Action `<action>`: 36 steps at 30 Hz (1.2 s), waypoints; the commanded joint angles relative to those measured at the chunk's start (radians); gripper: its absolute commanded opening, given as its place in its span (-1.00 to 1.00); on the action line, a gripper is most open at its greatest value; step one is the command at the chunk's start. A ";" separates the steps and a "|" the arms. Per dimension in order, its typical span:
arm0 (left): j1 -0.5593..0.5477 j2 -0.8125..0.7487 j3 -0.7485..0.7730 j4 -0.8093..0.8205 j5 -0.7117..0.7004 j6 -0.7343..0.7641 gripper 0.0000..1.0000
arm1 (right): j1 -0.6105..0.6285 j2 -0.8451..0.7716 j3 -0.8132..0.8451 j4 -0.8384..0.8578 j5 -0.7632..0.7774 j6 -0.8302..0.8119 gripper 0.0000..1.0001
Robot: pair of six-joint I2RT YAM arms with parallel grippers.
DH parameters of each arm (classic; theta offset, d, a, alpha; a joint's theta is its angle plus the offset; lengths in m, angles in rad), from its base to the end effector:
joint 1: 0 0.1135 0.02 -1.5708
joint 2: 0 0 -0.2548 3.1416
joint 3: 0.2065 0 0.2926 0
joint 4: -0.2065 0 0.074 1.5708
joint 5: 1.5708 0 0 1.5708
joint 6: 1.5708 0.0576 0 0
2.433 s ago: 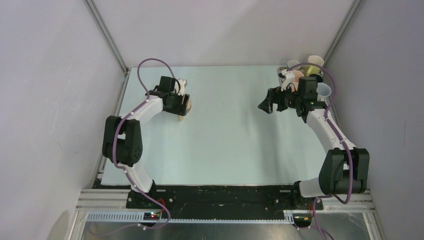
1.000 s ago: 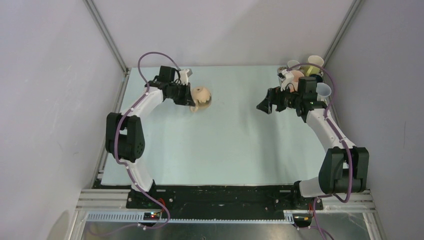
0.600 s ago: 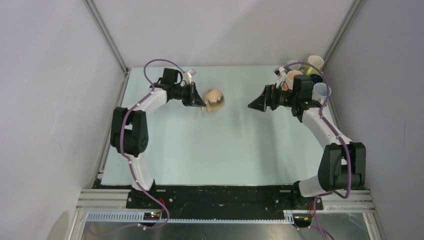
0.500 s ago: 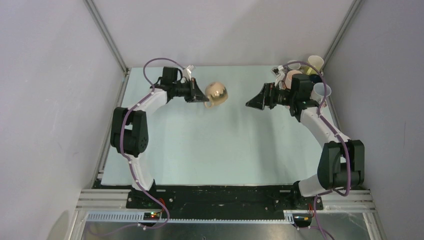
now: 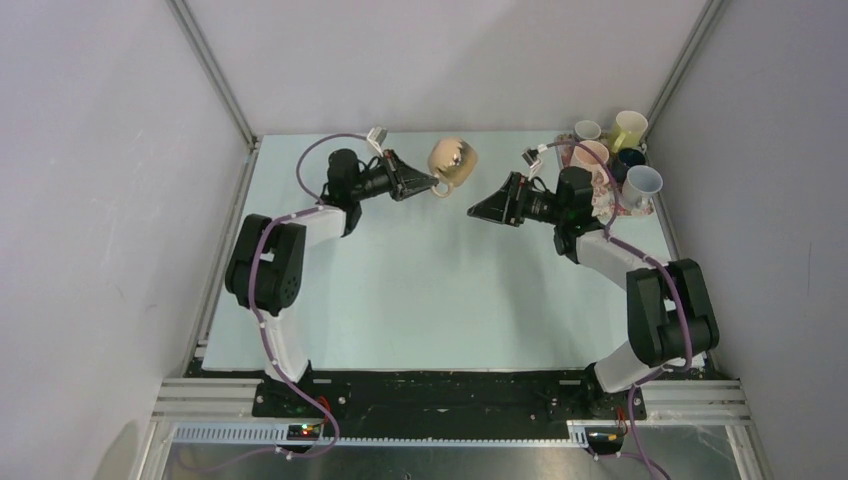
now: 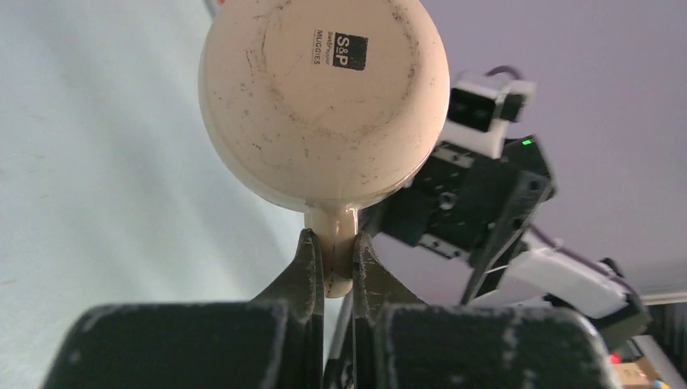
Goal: Turn the mug right side up
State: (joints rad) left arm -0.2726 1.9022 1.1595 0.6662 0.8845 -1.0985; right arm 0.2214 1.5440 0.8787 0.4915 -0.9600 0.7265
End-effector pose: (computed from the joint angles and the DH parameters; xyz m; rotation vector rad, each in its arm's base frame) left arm 0.4355 -0.1680 0.1965 0.0008 1.9446 -1.6971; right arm 0.3613 0.1297 0.2201 -0.3057 1.8994 1.4922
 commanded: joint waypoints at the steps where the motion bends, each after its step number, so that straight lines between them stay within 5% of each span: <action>1: -0.021 -0.017 -0.023 0.554 -0.031 -0.327 -1.00 | 0.040 0.038 -0.013 0.252 0.055 0.137 0.84; 10: -0.115 0.026 -0.063 0.743 -0.098 -0.411 -0.99 | 0.037 0.096 -0.063 0.572 0.094 0.353 0.78; 18: -0.162 0.059 -0.061 0.782 -0.111 -0.431 -1.00 | 0.024 0.088 -0.113 0.654 0.138 0.416 0.67; 26: -0.206 0.069 -0.067 0.784 -0.103 -0.420 -0.99 | 0.016 0.100 -0.115 0.786 0.121 0.515 0.26; 33: -0.221 0.102 -0.056 0.783 -0.092 -0.418 -1.00 | 0.012 0.101 -0.115 0.782 0.118 0.527 -0.27; 36: -0.223 0.110 -0.056 0.783 -0.087 -0.413 -1.00 | 0.010 0.110 -0.113 0.780 0.118 0.529 -0.64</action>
State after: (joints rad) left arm -0.4736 2.0037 1.0790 1.3529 0.7879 -1.5299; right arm 0.2279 1.6516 0.7498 1.1767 -0.8463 1.2442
